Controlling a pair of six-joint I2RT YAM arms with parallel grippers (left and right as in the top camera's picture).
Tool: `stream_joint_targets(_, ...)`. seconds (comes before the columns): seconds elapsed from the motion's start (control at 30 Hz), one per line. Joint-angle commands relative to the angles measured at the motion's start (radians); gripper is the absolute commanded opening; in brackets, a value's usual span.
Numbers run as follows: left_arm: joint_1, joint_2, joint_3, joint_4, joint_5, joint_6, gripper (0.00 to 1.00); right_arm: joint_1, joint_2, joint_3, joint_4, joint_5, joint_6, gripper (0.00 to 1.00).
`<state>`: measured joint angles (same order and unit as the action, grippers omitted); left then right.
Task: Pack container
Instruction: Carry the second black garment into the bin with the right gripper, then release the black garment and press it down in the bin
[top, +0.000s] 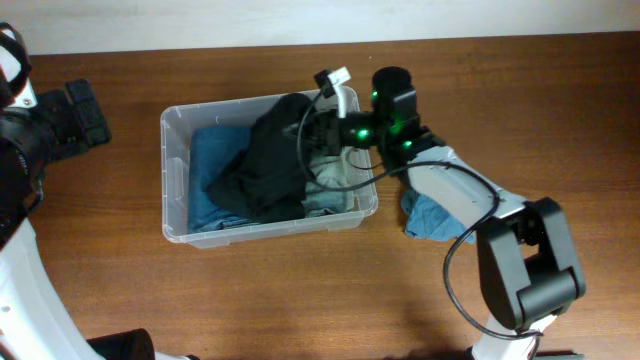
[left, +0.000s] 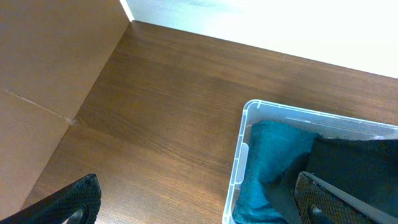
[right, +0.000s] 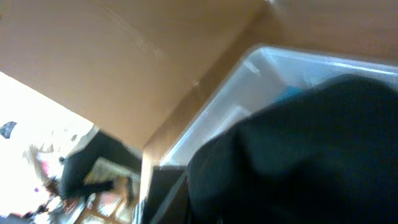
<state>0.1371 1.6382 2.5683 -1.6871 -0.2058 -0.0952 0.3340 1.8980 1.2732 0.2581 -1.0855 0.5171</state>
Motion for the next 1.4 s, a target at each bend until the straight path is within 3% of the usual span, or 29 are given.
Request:
stream_joint_targets(0.0,0.003,-0.011,0.001,0.000,0.003,-0.006,0.99,-0.097,0.001,0.008,-0.065,-0.002,-0.050,0.04)
stream_joint_targets(0.3,0.003,-0.011,0.001,0.000,0.003,-0.006,0.99,-0.127,0.001,0.014,-0.047,-0.038,-0.055,0.04)
stream_joint_targets(0.37,0.003,-0.011,0.001,0.000,0.003,-0.006,0.99,-0.086,0.001,0.018,0.064,-0.052,0.017,0.04)
stream_joint_targets(0.5,0.003,-0.011,0.001,0.000,0.003,-0.005,0.99,0.027,0.001,0.018,0.500,-0.029,0.228,0.04)
stream_joint_targets(0.6,0.003,-0.011,0.001,0.000,0.003,-0.005,0.99,0.088,0.001,0.018,0.684,0.056,0.338,0.04)
stream_joint_targets(0.77,0.003,-0.011,0.001,0.000,0.003,-0.006,1.00,0.093,0.001,0.018,0.563,0.070,0.304,0.04)
stream_joint_targets(0.83,0.003,-0.011,0.001,0.000,0.003,-0.006,1.00,0.076,0.001,0.017,0.429,0.056,0.199,0.04)
stream_joint_targets(0.93,0.003,-0.011,0.001,0.000,0.003,-0.005,0.99,0.015,0.001,0.017,0.086,0.048,-0.058,0.04)
stream_joint_targets(1.0,0.003,-0.011,0.001,0.000,0.003,-0.005,0.99,-0.018,0.003,0.017,-0.003,0.050,-0.144,0.04)
stream_joint_targets(1.3,0.003,-0.011,0.001,0.000,0.003,-0.006,0.99,-0.130,0.003,0.018,-0.042,-0.071,-0.192,0.06)
stream_joint_targets(1.37,0.003,-0.011,0.001,0.000,0.003,-0.006,0.99,-0.131,0.003,0.018,-0.042,-0.117,-0.192,0.43)
